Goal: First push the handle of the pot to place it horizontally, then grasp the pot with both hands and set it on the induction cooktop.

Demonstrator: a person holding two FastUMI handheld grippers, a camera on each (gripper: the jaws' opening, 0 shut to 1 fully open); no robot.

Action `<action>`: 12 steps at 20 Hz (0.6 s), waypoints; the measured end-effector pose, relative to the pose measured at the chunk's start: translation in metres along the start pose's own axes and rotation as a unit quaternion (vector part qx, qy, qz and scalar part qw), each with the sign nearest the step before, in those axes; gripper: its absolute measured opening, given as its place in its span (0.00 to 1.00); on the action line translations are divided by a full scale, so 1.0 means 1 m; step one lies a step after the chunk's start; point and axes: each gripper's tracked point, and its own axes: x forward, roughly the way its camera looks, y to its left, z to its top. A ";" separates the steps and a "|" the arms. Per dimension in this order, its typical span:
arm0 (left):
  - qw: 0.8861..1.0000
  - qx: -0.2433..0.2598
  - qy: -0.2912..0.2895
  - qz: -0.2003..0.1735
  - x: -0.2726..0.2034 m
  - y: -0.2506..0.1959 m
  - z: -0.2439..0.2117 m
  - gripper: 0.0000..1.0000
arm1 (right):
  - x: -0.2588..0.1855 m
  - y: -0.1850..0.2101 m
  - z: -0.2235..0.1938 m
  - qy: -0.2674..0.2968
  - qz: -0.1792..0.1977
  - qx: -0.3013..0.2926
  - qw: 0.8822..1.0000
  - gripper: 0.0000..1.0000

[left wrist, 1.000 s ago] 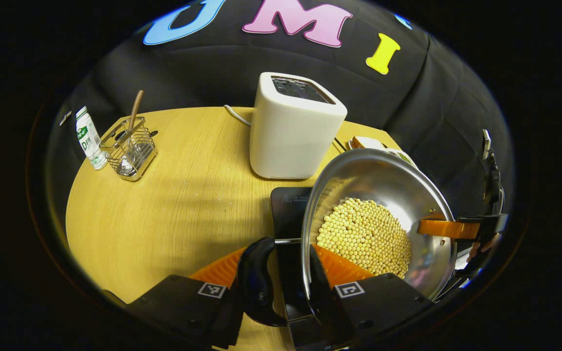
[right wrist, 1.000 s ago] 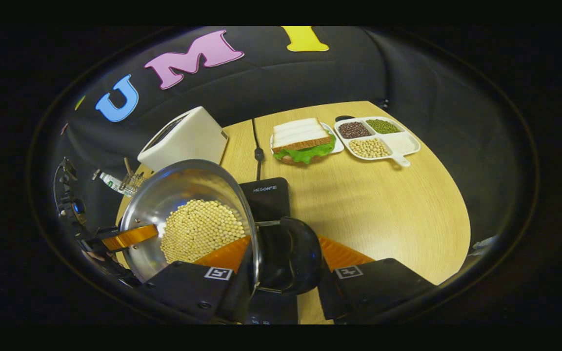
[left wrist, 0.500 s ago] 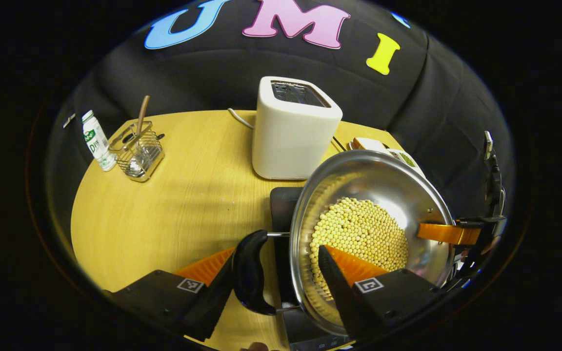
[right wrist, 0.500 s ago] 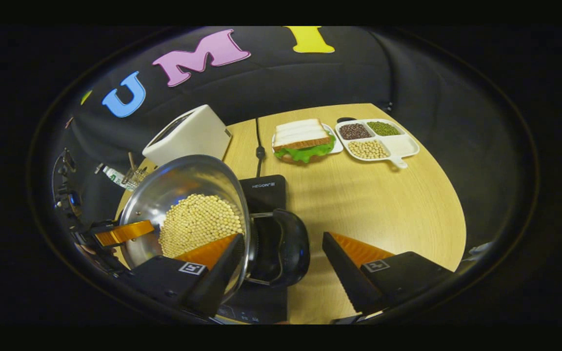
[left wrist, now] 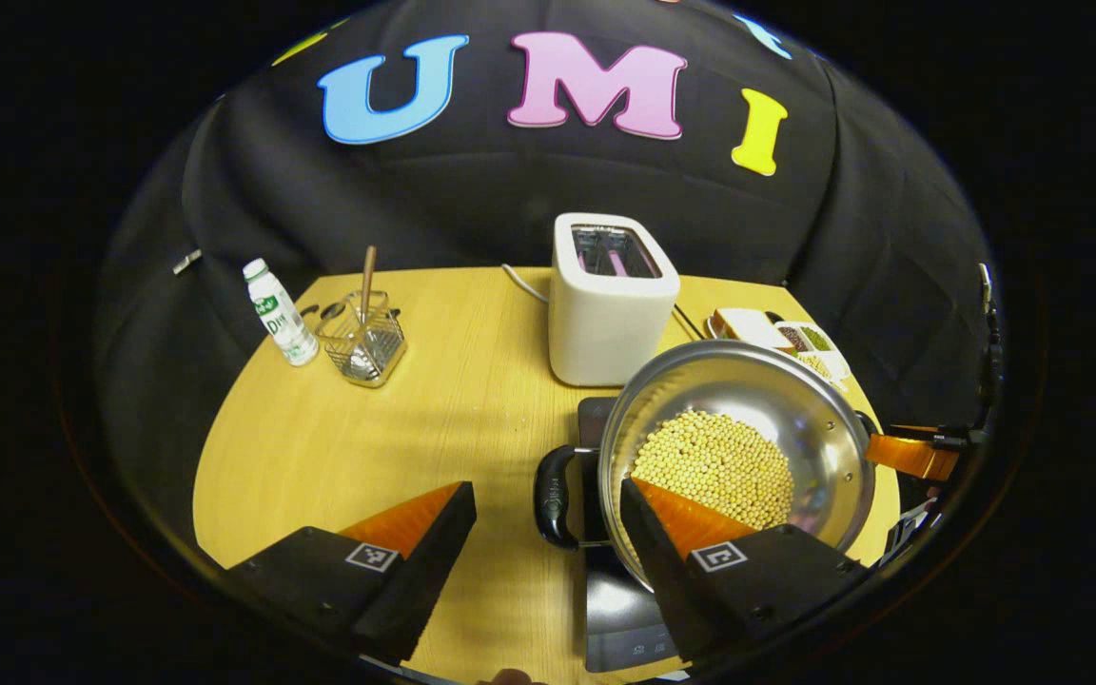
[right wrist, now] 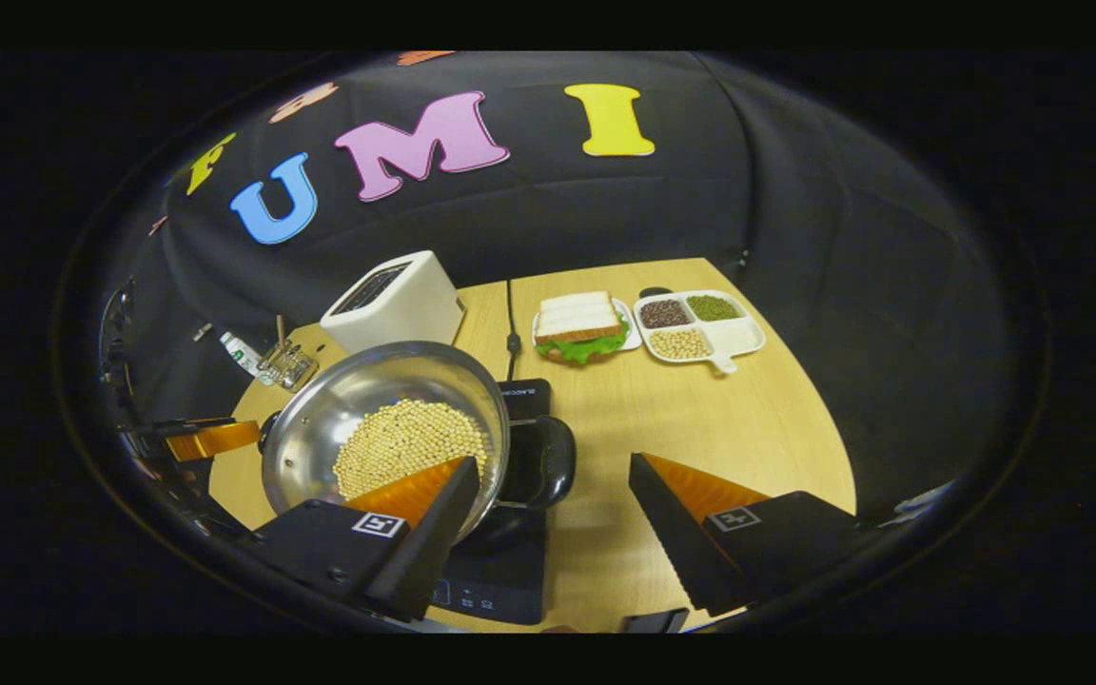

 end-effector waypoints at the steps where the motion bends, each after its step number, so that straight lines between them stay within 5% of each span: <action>1: 1.000 0.006 -0.015 0.003 -0.014 0.000 0.007 0.96 | -0.011 -0.006 0.008 -0.015 -0.010 -0.004 1.000 0.99; 6: 0.995 0.020 -0.091 0.024 -0.089 0.008 0.042 0.95 | -0.080 -0.007 0.047 -0.091 -0.033 -0.013 0.995 0.99; 12: 0.980 -0.009 -0.196 0.032 -0.182 0.029 0.083 0.95 | -0.183 0.003 0.094 -0.217 -0.049 0.005 0.975 0.99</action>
